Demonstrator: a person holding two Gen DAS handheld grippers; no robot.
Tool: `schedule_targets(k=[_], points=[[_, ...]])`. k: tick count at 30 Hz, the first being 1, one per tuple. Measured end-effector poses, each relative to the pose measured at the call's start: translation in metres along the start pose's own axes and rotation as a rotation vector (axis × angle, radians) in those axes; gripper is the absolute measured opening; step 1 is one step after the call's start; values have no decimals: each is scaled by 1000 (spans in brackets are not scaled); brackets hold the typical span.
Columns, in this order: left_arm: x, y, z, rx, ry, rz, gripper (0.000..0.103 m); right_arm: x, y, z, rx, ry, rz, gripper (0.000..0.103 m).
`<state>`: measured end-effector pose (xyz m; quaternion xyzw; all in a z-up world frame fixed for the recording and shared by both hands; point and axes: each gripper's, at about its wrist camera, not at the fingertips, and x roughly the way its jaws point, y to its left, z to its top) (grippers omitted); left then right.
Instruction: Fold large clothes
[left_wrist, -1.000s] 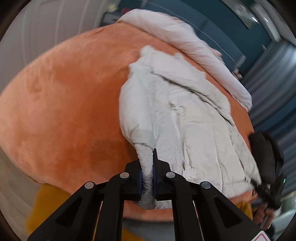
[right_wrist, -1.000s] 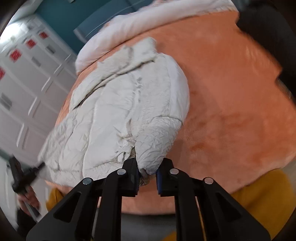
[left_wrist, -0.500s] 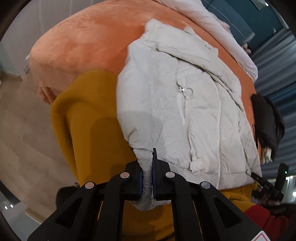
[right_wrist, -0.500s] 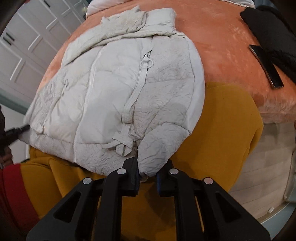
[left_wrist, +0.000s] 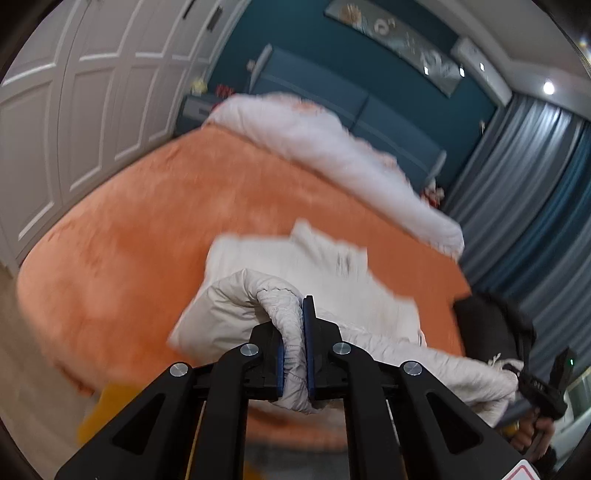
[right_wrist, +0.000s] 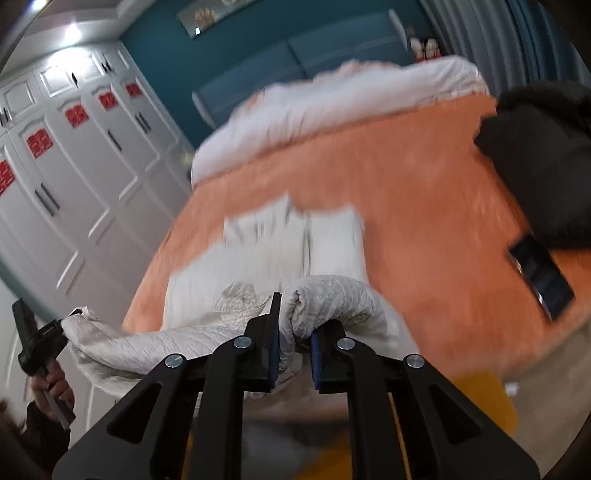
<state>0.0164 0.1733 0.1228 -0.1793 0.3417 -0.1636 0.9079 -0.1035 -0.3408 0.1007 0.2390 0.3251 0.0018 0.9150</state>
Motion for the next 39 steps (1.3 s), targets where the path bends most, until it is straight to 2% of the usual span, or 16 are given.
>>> schedule_targets(k=[6, 11, 15, 18, 19, 21, 22, 23, 24, 25, 26, 27, 31, 32, 35, 39], points=[[86, -3, 47, -2, -68, 113, 12, 74, 15, 56, -28, -100, -34, 12], [147, 3, 62, 25, -71, 218, 16, 127, 12, 83, -1, -133, -61, 15], [197, 14, 66, 57, -4, 316, 17, 159, 14, 96, -9, -162, -83, 28], [207, 28, 76, 21, 47, 320, 17, 158, 11, 102, 33, -221, -49, 39], [197, 30, 82, -4, 32, 292, 17, 149, 11, 104, 40, -279, -56, 43], [178, 27, 88, 1, -23, 237, 22, 131, 11, 106, 30, -360, -58, 57], [168, 23, 90, 29, -56, 229, 27, 125, 10, 108, 27, -379, -68, 57], [156, 19, 94, 68, -107, 267, 43, 121, 9, 110, 22, -380, -74, 57], [145, 16, 97, 90, -177, 341, 56, 117, 10, 112, 13, -376, -73, 57], [125, 14, 100, 110, -305, 417, 70, 114, 11, 111, 4, -376, -72, 57], [112, 13, 102, 122, -381, 434, 71, 111, 14, 107, -10, -373, -70, 57], [107, 11, 105, 128, -397, 437, 71, 111, 17, 102, -27, -363, -65, 57], [119, -10, 104, 170, -312, 356, 71, 139, 46, 79, -137, -265, -87, 53], [130, -20, 96, 202, -281, 337, 71, 151, 54, 73, -153, -235, -86, 49], [171, -46, 65, 280, -179, 296, 72, 184, 75, 59, -200, -156, -71, 47], [234, -57, 30, 284, -13, 278, 72, 227, 91, 56, -299, -88, -126, 45]])
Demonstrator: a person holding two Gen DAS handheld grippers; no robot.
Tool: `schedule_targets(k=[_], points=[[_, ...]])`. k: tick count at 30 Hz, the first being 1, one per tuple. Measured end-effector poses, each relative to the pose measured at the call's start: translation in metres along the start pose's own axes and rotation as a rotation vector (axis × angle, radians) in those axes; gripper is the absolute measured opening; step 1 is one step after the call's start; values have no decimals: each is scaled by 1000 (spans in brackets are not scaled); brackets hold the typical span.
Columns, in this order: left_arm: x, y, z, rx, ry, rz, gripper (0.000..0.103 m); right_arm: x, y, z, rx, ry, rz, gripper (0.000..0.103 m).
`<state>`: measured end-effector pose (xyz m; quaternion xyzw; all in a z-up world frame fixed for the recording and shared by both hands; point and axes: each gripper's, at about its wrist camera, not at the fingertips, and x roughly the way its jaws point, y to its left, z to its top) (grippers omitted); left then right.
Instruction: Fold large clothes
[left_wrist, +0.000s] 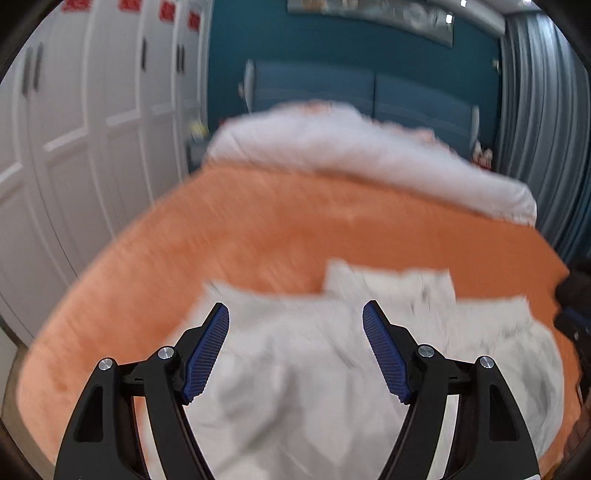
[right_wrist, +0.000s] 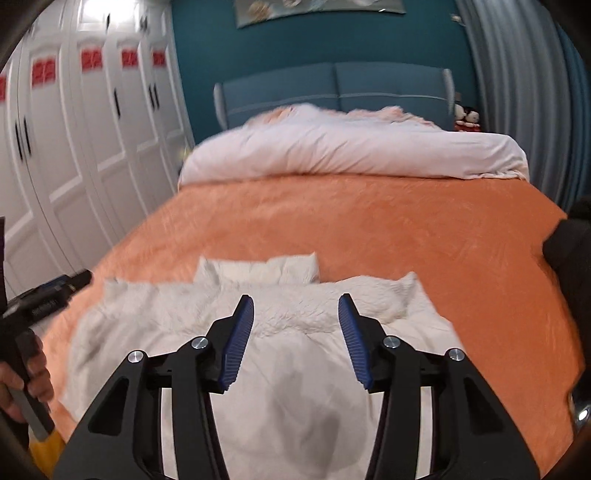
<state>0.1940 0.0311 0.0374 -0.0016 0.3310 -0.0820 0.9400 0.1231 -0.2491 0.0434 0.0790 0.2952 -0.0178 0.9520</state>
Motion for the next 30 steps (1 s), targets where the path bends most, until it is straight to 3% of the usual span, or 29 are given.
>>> schedule_targets(k=[7, 10, 20, 30], points=[[66, -5, -20, -1, 92, 59, 72, 72, -25, -15, -19, 129, -114, 43], [91, 7, -28, -8, 129, 61, 77, 95, -45, -34, 28, 168, -97, 41], [112, 3, -49, -11, 82, 71, 82, 118, -53, -58, 74, 156, -58, 42], [124, 2, -57, -14, 85, 78, 84, 127, -59, -66, 114, 152, -32, 42]])
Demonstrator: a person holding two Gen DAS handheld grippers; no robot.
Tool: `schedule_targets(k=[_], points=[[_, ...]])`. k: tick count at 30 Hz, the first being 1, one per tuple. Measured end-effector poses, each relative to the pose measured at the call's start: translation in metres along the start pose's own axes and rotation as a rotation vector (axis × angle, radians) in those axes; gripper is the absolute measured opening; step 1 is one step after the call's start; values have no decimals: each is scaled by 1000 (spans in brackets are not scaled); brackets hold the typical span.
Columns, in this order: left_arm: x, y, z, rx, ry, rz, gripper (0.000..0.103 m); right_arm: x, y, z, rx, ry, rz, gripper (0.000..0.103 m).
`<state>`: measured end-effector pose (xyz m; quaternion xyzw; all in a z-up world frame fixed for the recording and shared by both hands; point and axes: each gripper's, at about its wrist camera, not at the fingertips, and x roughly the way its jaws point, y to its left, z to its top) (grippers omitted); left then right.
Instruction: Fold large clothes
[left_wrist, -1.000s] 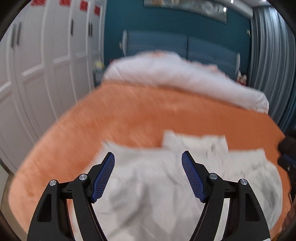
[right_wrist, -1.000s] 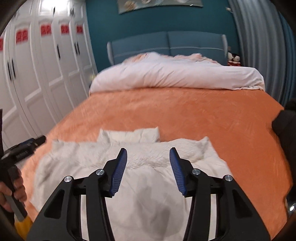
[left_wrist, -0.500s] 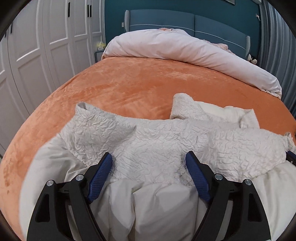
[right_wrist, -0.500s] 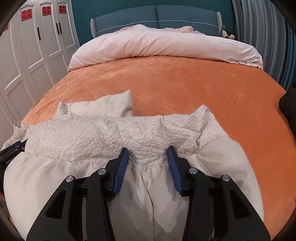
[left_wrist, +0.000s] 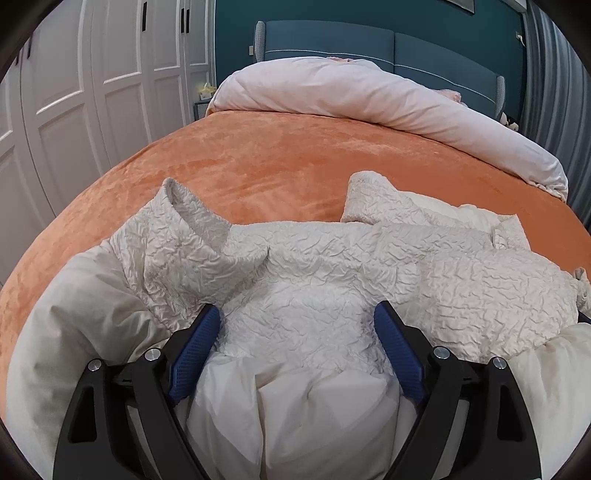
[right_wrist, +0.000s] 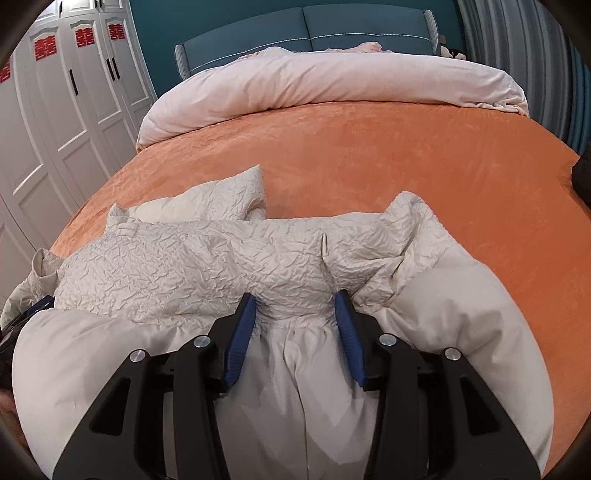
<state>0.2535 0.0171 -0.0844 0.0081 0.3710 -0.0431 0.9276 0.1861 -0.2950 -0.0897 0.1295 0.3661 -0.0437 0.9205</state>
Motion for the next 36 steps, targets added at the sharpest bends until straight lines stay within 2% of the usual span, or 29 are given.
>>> schedule_targets(k=[7, 9, 10, 12, 14, 16, 20, 24, 28, 36], points=[[2, -2, 2, 7, 22, 14, 84, 2, 5, 3, -13, 18, -26, 43], [-5, -3, 10, 15, 41, 32, 84, -10, 16, 13, -44, 26, -88, 44], [-15, -3, 17, 11, 50, 44, 82, -24, 24, 18, -55, 5, -88, 45], [-38, 0, 26, -45, 13, -20, 82, -47, 41, 26, -69, -45, -11, 45], [-54, -7, 33, -81, -12, -74, 84, -59, 66, 31, -118, -66, 26, 47], [-49, -23, 38, -65, 15, -105, 85, -49, 93, 31, -177, -38, 57, 47], [-15, -47, 25, 9, 73, -56, 87, -11, 111, 7, -241, 31, 12, 47], [-5, -50, 13, 15, 30, -48, 88, 3, 99, -3, -177, 31, 57, 48], [3, -59, 6, 47, 6, 0, 90, 9, 103, -10, -199, 11, 24, 49], [12, -62, 0, 57, -6, 28, 91, 17, 103, -14, -208, -7, 4, 49]])
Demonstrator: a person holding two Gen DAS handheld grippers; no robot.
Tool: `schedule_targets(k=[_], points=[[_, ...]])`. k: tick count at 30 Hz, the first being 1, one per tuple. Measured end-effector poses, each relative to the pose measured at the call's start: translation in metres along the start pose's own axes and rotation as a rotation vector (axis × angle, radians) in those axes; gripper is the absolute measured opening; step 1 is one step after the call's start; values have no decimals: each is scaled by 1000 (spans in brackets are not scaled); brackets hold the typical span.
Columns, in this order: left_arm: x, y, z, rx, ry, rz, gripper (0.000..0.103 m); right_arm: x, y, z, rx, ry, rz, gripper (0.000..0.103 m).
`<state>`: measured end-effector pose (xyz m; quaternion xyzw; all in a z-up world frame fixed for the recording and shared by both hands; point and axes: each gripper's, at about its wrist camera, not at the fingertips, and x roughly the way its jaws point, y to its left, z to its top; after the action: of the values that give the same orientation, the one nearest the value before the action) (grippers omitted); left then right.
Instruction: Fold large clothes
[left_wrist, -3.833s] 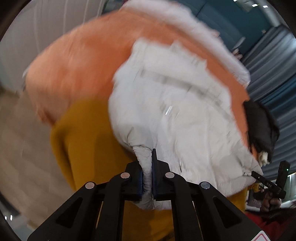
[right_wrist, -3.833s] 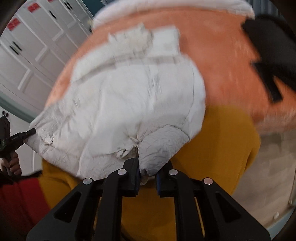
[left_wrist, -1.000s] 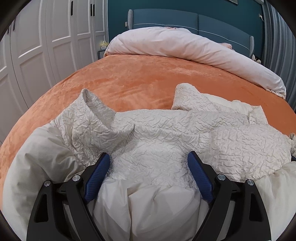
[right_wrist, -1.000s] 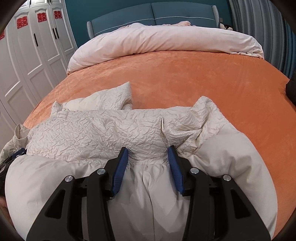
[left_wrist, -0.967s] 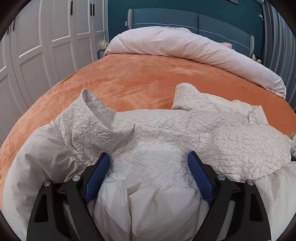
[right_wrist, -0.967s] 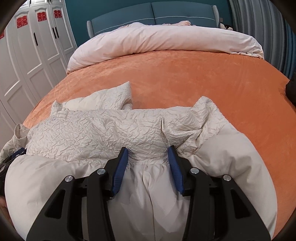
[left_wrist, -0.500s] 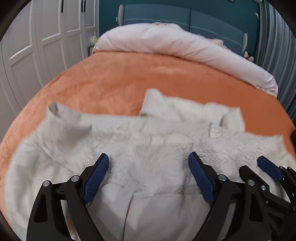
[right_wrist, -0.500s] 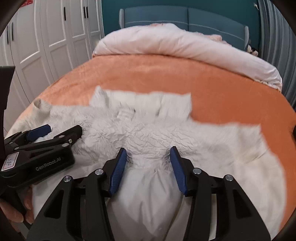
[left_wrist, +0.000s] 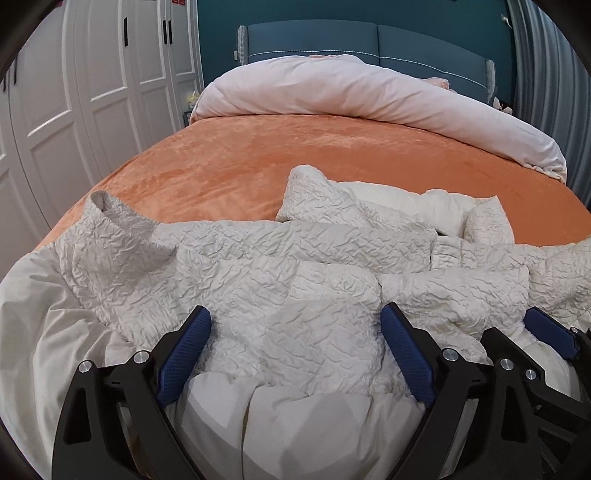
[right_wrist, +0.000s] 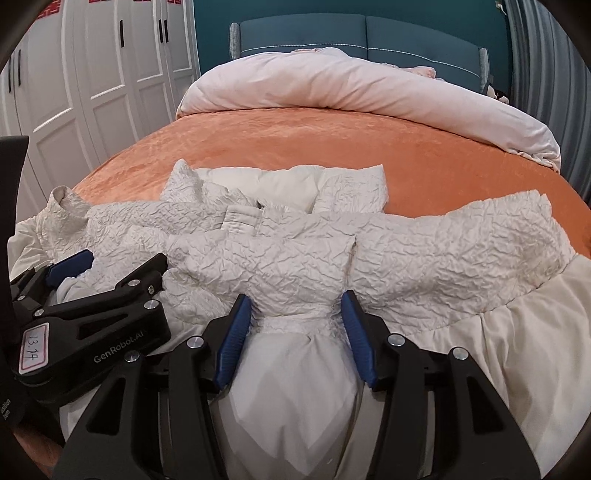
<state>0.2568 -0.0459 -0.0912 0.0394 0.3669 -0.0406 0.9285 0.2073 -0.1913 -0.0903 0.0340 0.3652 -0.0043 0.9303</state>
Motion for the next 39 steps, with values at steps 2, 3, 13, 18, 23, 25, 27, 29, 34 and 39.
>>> schedule_targets(k=[2, 3, 13, 18, 23, 25, 27, 29, 34, 39], points=[[0, -2, -1, 3, 0, 9, 91, 2, -1, 0, 2, -2, 1, 49], [1, -2, -1, 4, 2, 11, 91, 3, -2, 0, 3, 0, 1, 49], [-44, 65, 46, -91, -43, -30, 90, -58, -49, 44, 17, -67, -31, 50], [-3, 125, 57, -149, 48, 88, 89, -35, -139, 38, 183, 8, -147, 51], [33, 133, 37, -149, 93, 118, 92, -9, -152, 17, 233, 42, -121, 56], [43, 126, 33, -137, 104, 138, 93, 0, -150, 14, 229, 51, -127, 58], [51, 128, 30, -152, 116, 128, 94, 3, -152, 9, 253, 54, -102, 59], [58, 135, 27, -181, 133, 100, 97, 5, -160, 5, 292, 53, -60, 59], [65, 138, 21, -217, 145, 75, 98, 9, -161, 2, 299, 42, -63, 60], [66, 136, 25, -211, 162, 84, 98, 13, -156, 9, 282, 73, -90, 60]])
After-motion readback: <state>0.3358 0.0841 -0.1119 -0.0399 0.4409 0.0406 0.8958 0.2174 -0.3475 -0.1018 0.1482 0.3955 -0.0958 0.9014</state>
